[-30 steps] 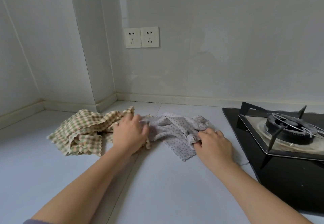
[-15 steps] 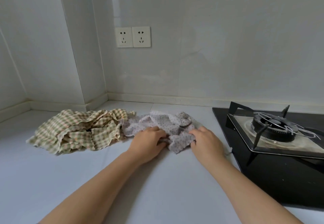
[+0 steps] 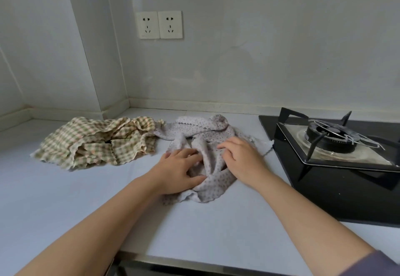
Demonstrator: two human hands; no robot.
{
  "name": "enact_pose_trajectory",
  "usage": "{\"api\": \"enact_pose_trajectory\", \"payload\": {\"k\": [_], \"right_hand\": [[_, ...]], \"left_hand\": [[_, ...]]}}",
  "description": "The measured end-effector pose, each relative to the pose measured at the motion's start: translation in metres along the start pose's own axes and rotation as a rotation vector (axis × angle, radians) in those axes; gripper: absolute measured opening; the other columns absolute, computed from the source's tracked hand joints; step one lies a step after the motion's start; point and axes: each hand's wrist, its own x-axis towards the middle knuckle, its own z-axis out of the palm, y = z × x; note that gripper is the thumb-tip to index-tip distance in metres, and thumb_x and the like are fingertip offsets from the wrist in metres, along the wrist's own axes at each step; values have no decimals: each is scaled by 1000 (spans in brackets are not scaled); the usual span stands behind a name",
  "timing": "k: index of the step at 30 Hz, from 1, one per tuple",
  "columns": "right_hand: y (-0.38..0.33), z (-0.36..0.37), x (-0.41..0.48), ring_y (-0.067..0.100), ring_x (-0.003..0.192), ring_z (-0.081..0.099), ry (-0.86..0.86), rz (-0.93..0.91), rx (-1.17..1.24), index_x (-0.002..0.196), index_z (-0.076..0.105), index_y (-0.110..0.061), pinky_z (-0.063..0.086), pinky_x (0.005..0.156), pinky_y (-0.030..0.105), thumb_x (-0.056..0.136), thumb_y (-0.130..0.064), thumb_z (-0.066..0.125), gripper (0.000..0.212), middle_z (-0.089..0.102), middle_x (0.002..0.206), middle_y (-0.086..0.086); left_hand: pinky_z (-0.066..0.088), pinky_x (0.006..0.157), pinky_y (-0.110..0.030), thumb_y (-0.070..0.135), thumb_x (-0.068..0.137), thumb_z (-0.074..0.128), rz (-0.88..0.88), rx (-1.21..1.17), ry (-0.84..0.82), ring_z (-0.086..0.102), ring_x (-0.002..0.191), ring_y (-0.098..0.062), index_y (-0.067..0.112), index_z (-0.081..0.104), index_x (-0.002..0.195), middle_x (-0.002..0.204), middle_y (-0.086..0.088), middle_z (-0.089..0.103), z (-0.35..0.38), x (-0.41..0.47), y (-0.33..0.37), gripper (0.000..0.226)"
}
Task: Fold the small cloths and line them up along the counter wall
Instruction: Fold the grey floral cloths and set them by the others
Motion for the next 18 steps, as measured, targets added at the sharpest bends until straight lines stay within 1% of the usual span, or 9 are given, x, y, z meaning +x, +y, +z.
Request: {"api": "enact_pose_trajectory", "payload": {"k": [2, 3, 5, 6, 8, 11, 13, 15, 18], "right_hand": [[-2, -2, 1, 13, 113, 51, -47, -44, 91, 121, 63, -22, 40, 97, 33, 96, -25, 45, 30, 58, 122, -5], [-2, -2, 1, 11, 106, 53, -93, -46, 87, 118, 64, -24, 42, 92, 31, 95, -30, 50, 28, 60, 115, -6], [-1, -3, 0, 9, 84, 54, -141, -17, 80, 100, 68, -26, 45, 78, 30, 88, -27, 59, 15, 61, 92, -8], [0, -4, 0, 9, 75, 53, -147, 9, 87, 90, 67, -25, 46, 72, 31, 85, -21, 60, 9, 60, 82, -9], [4, -7, -1, 12, 72, 55, -146, 69, 56, 82, 60, -25, 48, 69, 33, 85, -15, 57, 11, 59, 75, -10], [7, -12, -2, 20, 78, 57, -51, 147, -9, 86, 54, -21, 48, 70, 35, 92, -16, 49, 8, 61, 80, -2], [8, -15, -2, 21, 73, 53, 67, 211, 86, 90, 49, -15, 42, 64, 35, 95, -16, 43, 8, 56, 77, 1], [7, -19, -1, 15, 65, 45, 158, 295, 250, 93, 44, -12, 32, 55, 32, 97, -16, 38, 9, 48, 73, -1], [7, -19, 3, 12, 62, 39, 184, 429, 539, 89, 42, -14, 30, 53, 26, 99, -20, 37, 12, 43, 73, -2]], "left_hand": [[13, 115, -43, 79, 66, 19, 48, -59, -66, 17, 143, -14, 46, 34, 141, 155, 8, 23, 0, -1, -2, 83], [16, 114, -43, 78, 69, 24, 90, -102, -47, 22, 142, -13, 46, 39, 138, 154, 8, 28, 0, -2, -2, 78], [35, 105, -39, 73, 74, 35, 109, -154, 79, 45, 127, -15, 36, 56, 127, 138, 6, 51, -1, -1, -4, 68], [44, 96, -37, 69, 77, 41, 75, -166, 166, 55, 114, -16, 31, 61, 120, 126, 5, 59, -3, -1, -5, 62], [50, 81, -35, 54, 83, 55, -41, -157, 295, 61, 98, -18, 23, 61, 114, 115, 2, 60, -5, 0, -9, 45], [46, 85, -36, 41, 86, 60, -232, -62, 321, 54, 108, -23, 20, 57, 119, 124, -2, 51, -3, 0, -16, 40], [40, 91, -40, 44, 86, 56, -383, -20, 367, 46, 118, -26, 19, 54, 120, 127, -4, 49, -4, 0, -17, 43], [38, 94, -42, 52, 85, 53, -499, 12, 378, 43, 121, -27, 18, 54, 118, 126, -5, 49, -8, 0, -18, 47], [42, 84, -39, 56, 86, 54, -491, 35, 286, 52, 107, -27, 19, 57, 92, 102, -2, 54, -11, 0, -25, 37]]}}
